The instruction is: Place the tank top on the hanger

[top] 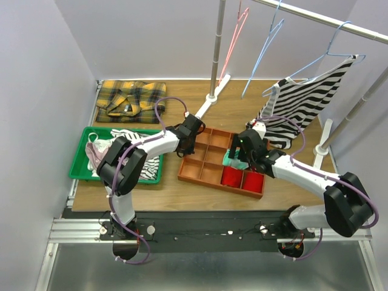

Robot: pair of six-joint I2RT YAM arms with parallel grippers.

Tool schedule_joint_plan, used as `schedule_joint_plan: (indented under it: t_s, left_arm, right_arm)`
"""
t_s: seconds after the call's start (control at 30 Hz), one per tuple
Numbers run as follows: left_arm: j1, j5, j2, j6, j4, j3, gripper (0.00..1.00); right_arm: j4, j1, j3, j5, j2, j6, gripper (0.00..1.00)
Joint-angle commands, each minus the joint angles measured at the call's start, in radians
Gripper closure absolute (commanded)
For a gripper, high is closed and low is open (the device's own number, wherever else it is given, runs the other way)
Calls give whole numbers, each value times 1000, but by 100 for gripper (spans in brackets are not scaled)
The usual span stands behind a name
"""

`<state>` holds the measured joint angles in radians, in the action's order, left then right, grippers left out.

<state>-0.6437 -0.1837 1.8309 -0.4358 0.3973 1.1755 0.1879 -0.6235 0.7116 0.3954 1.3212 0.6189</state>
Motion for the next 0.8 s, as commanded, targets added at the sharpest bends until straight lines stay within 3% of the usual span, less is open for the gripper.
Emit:
schedule_joint_plan:
  t_s: [0.0,0.43,0.77]
  left_arm:
    - [1,-17,-93,-40,35,16,100]
    - [6,-27,-151,-144,18,-76,100]
    - [42,-62,-359,-299,11,-296,100]
  right_arm:
    - [48,-16,-1,-13,-27,5,1]
    - [93,-18,38,28,-83,-13,0]
    - [18,-16,120,34,28,-18,0]
